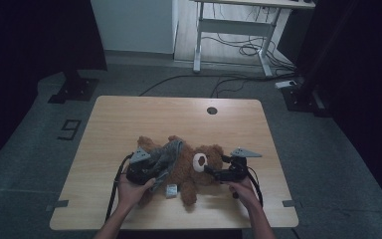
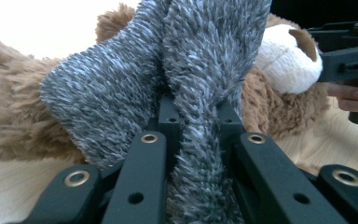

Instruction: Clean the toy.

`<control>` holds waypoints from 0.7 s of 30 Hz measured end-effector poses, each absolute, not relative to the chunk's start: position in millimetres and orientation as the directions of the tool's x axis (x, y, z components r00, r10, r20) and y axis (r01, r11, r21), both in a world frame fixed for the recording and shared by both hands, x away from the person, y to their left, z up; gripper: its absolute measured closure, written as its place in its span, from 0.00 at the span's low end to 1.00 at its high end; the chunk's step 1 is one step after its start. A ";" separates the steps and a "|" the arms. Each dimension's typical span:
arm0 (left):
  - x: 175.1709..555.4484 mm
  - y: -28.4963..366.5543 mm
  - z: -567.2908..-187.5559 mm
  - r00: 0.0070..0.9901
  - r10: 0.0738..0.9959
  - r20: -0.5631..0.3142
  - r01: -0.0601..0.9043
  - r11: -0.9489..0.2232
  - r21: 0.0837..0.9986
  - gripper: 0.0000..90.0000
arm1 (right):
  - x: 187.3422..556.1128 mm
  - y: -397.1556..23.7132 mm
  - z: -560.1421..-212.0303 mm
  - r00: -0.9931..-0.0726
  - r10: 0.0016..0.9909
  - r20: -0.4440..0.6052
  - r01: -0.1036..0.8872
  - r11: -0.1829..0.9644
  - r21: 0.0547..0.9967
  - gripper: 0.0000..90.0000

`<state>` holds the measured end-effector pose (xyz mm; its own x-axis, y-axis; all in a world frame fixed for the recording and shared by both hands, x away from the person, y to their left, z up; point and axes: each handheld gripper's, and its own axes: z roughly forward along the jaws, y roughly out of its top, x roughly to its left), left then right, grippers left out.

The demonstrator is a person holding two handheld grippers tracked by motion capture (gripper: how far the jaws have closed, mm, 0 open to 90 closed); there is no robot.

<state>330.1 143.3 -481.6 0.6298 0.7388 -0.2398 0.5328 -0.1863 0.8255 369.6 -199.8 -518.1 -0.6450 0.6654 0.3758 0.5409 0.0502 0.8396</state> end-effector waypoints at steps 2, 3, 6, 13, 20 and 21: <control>328.9 146.7 -479.8 0.632 0.734 -0.250 0.538 -0.183 0.823 0.86 | 370.7 -199.7 -521.0 -0.645 0.658 0.389 0.556 0.054 0.830 0.00; 327.8 149.0 -477.5 0.629 0.737 -0.248 0.537 -0.182 0.824 0.86 | 370.8 -199.3 -522.9 -0.648 0.654 0.392 0.561 0.061 0.826 0.00; 324.0 164.0 -467.1 0.596 0.771 -0.225 0.542 -0.180 0.821 0.86 | 369.8 -192.3 -532.8 -0.654 0.682 0.327 0.568 0.157 0.808 0.08; 320.5 192.9 -484.9 0.521 0.814 -0.256 0.636 -0.171 0.753 0.85 | 365.4 -187.9 -536.2 -0.675 0.684 0.278 0.531 0.189 0.826 0.27; 343.7 165.6 -490.0 0.525 0.815 -0.247 0.645 -0.191 0.740 0.86 | 363.2 -186.4 -534.4 -0.659 0.723 0.206 0.485 0.200 0.851 0.37; 349.5 160.9 -490.4 0.526 0.813 -0.249 0.644 -0.190 0.741 0.86 | 363.8 -187.9 -534.0 -0.643 0.741 0.193 0.483 0.197 0.853 0.38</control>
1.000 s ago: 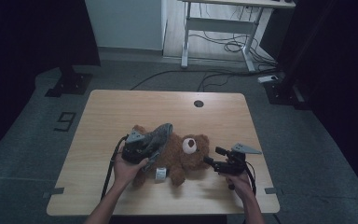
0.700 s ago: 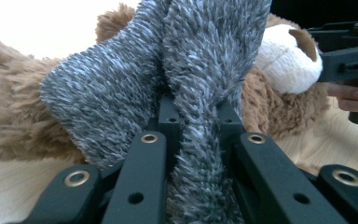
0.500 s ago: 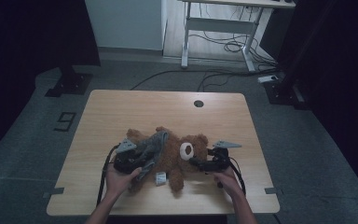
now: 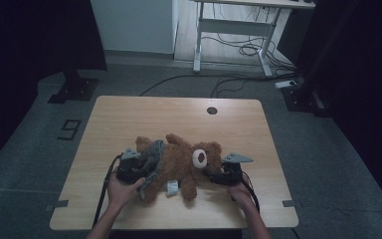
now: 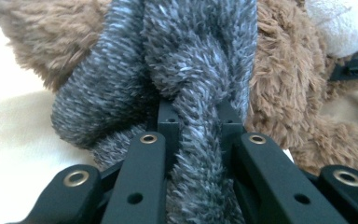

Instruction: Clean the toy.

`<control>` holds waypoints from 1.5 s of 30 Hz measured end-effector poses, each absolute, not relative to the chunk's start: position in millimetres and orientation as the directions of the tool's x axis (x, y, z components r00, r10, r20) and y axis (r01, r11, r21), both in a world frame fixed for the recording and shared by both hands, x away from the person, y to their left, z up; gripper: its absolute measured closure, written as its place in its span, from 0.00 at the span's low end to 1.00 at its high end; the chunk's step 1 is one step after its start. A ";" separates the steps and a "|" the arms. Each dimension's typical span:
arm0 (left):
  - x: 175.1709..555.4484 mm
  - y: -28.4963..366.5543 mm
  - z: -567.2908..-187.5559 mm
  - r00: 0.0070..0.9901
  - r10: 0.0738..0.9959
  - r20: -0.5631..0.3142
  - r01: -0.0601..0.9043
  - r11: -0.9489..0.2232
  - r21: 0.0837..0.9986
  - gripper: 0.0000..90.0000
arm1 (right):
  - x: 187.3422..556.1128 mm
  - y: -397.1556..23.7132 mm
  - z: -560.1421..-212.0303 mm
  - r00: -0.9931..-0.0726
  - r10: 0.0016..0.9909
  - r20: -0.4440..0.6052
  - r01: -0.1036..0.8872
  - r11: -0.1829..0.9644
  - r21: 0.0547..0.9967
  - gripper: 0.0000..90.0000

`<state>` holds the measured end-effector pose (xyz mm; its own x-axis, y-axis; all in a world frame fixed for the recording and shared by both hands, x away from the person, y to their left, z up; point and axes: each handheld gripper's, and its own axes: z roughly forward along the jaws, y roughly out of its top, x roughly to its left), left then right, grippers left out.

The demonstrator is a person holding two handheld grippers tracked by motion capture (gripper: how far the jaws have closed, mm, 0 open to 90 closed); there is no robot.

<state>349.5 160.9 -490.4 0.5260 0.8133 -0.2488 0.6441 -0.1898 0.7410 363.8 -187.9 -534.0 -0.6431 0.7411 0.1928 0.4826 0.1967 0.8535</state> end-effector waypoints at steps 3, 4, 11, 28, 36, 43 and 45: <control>364.4 148.0 -490.0 0.533 0.807 -0.256 0.650 -0.197 0.734 0.86 | 367.8 -198.7 -534.5 -0.607 0.775 0.178 0.478 0.176 0.861 0.39; 367.1 145.3 -487.7 0.536 0.806 -0.251 0.649 -0.204 0.732 0.86 | 368.9 -202.9 -534.9 -0.601 0.778 0.182 0.481 0.170 0.860 0.39; 376.5 142.1 -446.9 0.574 0.796 -0.193 0.544 -0.195 0.816 0.86 | 368.5 -208.2 -535.5 -0.596 0.786 0.166 0.472 0.174 0.864 0.39; 438.1 142.7 -466.1 0.447 0.883 -0.145 0.654 -0.212 0.726 0.85 | 364.8 -207.7 -539.0 -0.576 0.802 0.157 0.467 0.165 0.869 0.39; 425.6 172.7 -486.2 0.415 0.898 -0.144 0.692 -0.209 0.691 0.86 | 364.4 -207.7 -539.6 -0.577 0.802 0.158 0.466 0.163 0.870 0.40; 417.6 201.2 -509.3 0.386 0.912 -0.142 0.741 -0.214 0.637 0.85 | 365.1 -209.4 -540.6 -0.580 0.797 0.170 0.471 0.158 0.868 0.40; 412.1 205.1 -504.9 0.391 0.906 -0.164 0.721 -0.190 0.666 0.85 | 365.4 -210.1 -540.5 -0.582 0.795 0.172 0.472 0.159 0.867 0.40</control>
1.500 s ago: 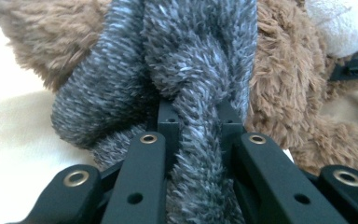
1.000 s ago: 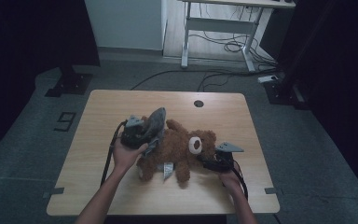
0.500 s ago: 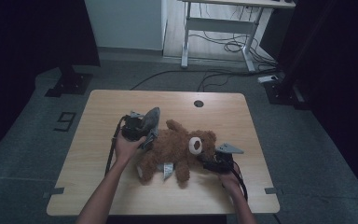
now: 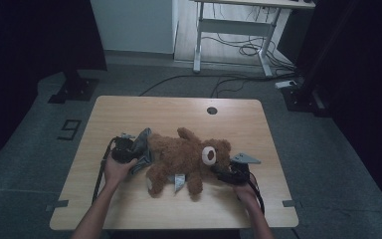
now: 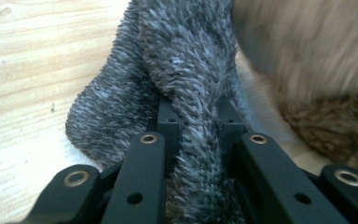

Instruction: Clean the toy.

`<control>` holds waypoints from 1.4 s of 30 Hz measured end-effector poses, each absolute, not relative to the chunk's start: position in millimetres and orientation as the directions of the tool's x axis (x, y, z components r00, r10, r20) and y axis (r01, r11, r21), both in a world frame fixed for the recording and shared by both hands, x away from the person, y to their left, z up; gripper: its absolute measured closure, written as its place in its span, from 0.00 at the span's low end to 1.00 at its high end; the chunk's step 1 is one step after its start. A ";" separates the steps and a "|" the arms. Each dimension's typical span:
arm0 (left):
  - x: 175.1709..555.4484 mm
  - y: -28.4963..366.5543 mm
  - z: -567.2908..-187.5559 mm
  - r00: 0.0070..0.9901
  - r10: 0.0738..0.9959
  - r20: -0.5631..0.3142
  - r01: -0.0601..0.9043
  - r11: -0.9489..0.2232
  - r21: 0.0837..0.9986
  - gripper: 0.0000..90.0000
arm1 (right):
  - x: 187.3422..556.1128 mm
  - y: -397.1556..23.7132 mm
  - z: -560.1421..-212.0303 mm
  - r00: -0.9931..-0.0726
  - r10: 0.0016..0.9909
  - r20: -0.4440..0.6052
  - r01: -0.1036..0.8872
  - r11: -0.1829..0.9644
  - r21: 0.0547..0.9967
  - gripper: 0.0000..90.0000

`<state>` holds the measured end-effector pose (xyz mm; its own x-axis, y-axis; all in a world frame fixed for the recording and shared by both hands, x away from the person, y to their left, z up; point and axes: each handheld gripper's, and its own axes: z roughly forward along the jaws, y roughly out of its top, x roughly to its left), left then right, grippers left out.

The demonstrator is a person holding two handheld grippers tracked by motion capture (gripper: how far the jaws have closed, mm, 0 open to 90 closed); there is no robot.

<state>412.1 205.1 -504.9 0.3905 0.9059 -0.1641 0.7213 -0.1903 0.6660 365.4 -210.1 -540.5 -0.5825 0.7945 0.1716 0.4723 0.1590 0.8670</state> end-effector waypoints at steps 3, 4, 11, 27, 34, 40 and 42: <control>402.2 206.7 -480.7 0.417 0.882 -0.219 0.668 -0.134 0.732 0.85 | 365.5 -210.5 -540.7 -0.584 0.793 0.172 0.472 0.159 0.867 0.40; 398.8 205.2 -470.2 0.433 0.873 -0.223 0.643 -0.127 0.755 0.85 | 365.2 -210.4 -540.7 -0.583 0.794 0.173 0.473 0.158 0.867 0.40; 382.0 164.8 -423.6 0.555 0.809 -0.191 0.517 -0.155 0.842 0.85 | 364.8 -210.5 -540.8 -0.582 0.794 0.173 0.474 0.159 0.866 0.40; 364.4 148.6 -493.8 0.568 0.795 -0.213 0.606 -0.229 0.762 0.85 | 363.8 -210.3 -541.3 -0.582 0.795 0.170 0.471 0.159 0.868 0.39; 360.8 154.0 -503.1 0.556 0.820 -0.138 0.586 -0.269 0.764 0.85 | 363.5 -210.4 -541.7 -0.584 0.794 0.169 0.470 0.160 0.868 0.39; 366.1 164.2 -510.8 0.508 0.856 -0.101 0.625 -0.286 0.726 0.86 | 363.6 -211.2 -542.2 -0.584 0.792 0.175 0.472 0.156 0.868 0.39; 367.5 165.6 -511.5 0.494 0.867 -0.070 0.635 -0.305 0.710 0.86 | 364.0 -211.5 -542.5 -0.584 0.792 0.178 0.473 0.154 0.868 0.39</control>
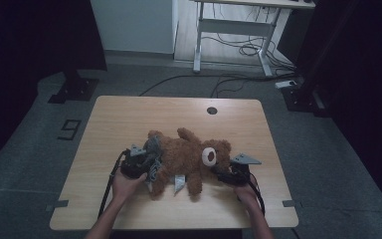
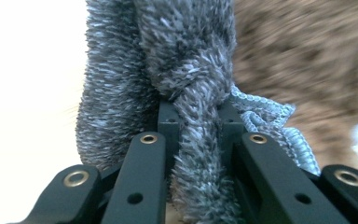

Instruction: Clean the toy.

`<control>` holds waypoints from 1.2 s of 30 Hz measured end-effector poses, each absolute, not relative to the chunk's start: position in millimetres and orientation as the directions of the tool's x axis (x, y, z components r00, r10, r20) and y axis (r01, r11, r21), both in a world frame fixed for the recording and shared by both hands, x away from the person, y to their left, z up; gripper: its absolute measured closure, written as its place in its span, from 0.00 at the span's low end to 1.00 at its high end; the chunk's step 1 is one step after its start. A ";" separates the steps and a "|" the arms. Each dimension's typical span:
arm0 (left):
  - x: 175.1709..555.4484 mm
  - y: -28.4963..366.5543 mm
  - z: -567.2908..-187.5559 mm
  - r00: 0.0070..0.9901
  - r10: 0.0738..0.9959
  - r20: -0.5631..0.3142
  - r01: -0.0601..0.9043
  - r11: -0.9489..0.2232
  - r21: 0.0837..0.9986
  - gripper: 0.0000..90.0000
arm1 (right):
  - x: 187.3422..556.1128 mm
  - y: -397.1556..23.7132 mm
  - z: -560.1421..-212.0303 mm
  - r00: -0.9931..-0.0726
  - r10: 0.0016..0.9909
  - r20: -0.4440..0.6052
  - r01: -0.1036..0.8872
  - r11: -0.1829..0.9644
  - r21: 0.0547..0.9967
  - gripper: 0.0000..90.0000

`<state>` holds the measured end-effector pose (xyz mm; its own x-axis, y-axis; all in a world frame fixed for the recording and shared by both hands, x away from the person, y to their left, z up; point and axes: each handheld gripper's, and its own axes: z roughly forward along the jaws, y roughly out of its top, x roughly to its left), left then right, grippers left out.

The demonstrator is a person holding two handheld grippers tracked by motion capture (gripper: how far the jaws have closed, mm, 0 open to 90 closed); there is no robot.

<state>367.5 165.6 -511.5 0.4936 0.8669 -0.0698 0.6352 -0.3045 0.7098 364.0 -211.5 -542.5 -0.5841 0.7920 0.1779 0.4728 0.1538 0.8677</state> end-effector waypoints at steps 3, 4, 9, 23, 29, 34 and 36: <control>367.8 171.4 -509.4 0.485 0.871 -0.074 0.639 -0.296 0.710 0.86 | 364.1 -211.7 -542.7 -0.581 0.793 0.181 0.475 0.150 0.867 0.38; 367.0 174.4 -507.7 0.485 0.870 -0.086 0.639 -0.286 0.714 0.86 | 363.9 -211.7 -542.7 -0.580 0.794 0.182 0.477 0.149 0.866 0.38; 354.3 190.0 -494.7 0.487 0.866 -0.112 0.619 -0.251 0.744 0.85 | 364.0 -211.9 -542.5 -0.577 0.795 0.188 0.482 0.146 0.864 0.34; 317.6 228.6 -483.0 0.456 0.883 -0.106 0.596 -0.215 0.774 0.85 | 358.8 -220.7 -536.4 -0.589 0.777 0.223 0.472 0.107 0.875 0.15; 297.2 243.9 -484.6 0.423 0.905 -0.049 0.590 -0.235 0.772 0.84 | 355.5 -229.3 -533.2 -0.581 0.779 0.235 0.459 0.075 0.885 0.15; 284.4 260.7 -493.4 0.385 0.922 -0.039 0.612 -0.224 0.758 0.83 | 355.0 -232.3 -535.1 -0.579 0.779 0.242 0.468 0.074 0.881 0.16; 283.1 266.4 -497.8 0.376 0.926 -0.044 0.633 -0.222 0.742 0.83 | 354.7 -232.2 -535.4 -0.580 0.778 0.241 0.467 0.076 0.881 0.16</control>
<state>283.1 266.4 -497.8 0.3756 0.9257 -0.0435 0.6331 -0.2220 0.7415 354.7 -232.2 -535.4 -0.5802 0.7782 0.2405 0.4674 0.0762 0.8808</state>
